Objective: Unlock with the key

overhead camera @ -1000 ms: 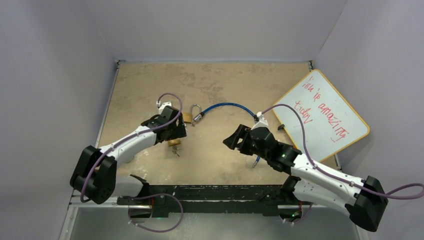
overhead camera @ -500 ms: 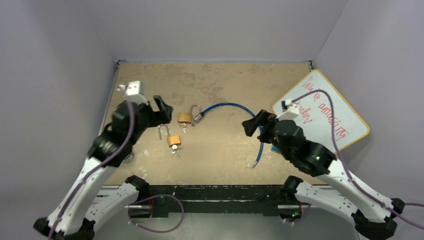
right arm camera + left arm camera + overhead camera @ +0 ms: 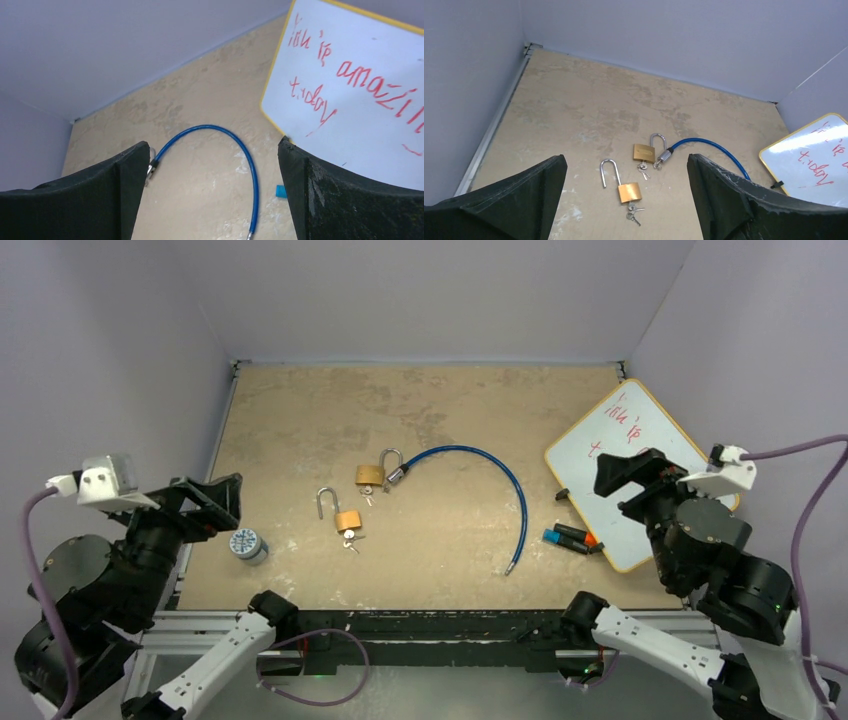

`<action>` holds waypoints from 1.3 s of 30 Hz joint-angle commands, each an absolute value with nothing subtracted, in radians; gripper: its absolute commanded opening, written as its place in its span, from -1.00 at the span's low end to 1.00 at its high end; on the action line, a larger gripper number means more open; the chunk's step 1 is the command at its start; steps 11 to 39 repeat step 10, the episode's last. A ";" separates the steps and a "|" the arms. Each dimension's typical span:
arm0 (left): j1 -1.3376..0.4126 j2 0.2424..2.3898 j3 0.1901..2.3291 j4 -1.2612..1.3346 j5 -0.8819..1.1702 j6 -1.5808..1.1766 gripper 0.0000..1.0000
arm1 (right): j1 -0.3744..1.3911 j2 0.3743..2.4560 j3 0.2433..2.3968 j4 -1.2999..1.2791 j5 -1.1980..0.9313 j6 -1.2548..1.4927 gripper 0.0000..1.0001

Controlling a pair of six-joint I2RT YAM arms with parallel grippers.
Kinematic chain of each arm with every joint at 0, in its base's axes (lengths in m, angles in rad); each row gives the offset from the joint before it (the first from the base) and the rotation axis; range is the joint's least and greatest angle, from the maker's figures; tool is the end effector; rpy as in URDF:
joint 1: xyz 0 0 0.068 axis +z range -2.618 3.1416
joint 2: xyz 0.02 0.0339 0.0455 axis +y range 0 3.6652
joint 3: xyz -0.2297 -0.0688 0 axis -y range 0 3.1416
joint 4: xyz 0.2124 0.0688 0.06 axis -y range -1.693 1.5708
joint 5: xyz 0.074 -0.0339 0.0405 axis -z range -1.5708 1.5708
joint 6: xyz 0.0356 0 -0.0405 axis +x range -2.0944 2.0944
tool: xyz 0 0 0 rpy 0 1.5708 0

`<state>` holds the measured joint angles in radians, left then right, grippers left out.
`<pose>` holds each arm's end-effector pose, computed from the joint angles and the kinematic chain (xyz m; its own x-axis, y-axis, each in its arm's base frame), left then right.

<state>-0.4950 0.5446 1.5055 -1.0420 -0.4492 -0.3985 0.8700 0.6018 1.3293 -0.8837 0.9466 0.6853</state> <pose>0.0089 0.0128 0.4324 -0.0840 -0.3519 -0.9323 0.0157 0.9350 -0.3543 0.0498 0.0143 0.4148 -0.0333 0.5342 -0.8447 0.1178 0.8414 0.5275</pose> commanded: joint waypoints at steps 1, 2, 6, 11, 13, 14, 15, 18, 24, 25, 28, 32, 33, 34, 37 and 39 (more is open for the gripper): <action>-0.489 0.544 1.604 -1.201 -0.516 -0.357 0.88 | 0.871 0.582 1.368 -0.936 1.072 0.624 0.97; -0.489 0.542 1.616 -1.206 -0.517 -0.348 0.89 | 0.871 0.577 1.365 -0.937 1.075 0.627 0.98; -0.489 0.530 1.624 -1.205 -0.520 -0.342 0.90 | 0.872 0.564 1.347 -0.926 1.077 0.642 0.98; -0.487 0.526 1.609 -1.204 -0.533 -0.344 0.92 | 0.872 0.561 1.332 -0.914 1.069 0.649 0.98; -0.487 0.526 1.609 -1.204 -0.533 -0.344 0.92 | 0.872 0.561 1.332 -0.914 1.069 0.649 0.98; -0.487 0.526 1.609 -1.204 -0.533 -0.344 0.92 | 0.872 0.561 1.332 -0.914 1.069 0.649 0.98; -0.487 0.526 1.609 -1.204 -0.533 -0.344 0.92 | 0.872 0.561 1.332 -0.914 1.069 0.649 0.98; -0.487 0.526 1.609 -1.204 -0.533 -0.344 0.92 | 0.872 0.561 1.332 -0.914 1.069 0.649 0.98; -0.487 0.526 1.609 -1.204 -0.533 -0.344 0.92 | 0.872 0.561 1.332 -0.914 1.069 0.649 0.98; -0.487 0.526 1.609 -1.204 -0.533 -0.344 0.92 | 0.872 0.561 1.332 -0.914 1.069 0.649 0.98; -0.487 0.526 1.609 -1.204 -0.533 -0.344 0.92 | 0.872 0.561 1.332 -0.914 1.069 0.649 0.98; -0.487 0.526 1.609 -1.204 -0.533 -0.344 0.92 | 0.872 0.561 1.332 -0.914 1.069 0.649 0.98; -0.487 0.526 1.609 -1.204 -0.533 -0.344 0.92 | 0.872 0.561 1.332 -0.914 1.069 0.649 0.98; -0.487 0.526 1.609 -1.204 -0.533 -0.344 0.92 | 0.872 0.561 1.332 -0.914 1.069 0.649 0.98; -0.487 0.526 1.609 -1.204 -0.533 -0.344 0.92 | 0.872 0.561 1.332 -0.914 1.069 0.649 0.98; -0.487 0.526 1.609 -1.204 -0.533 -0.344 0.92 | 0.872 0.561 1.332 -0.914 1.069 0.649 0.98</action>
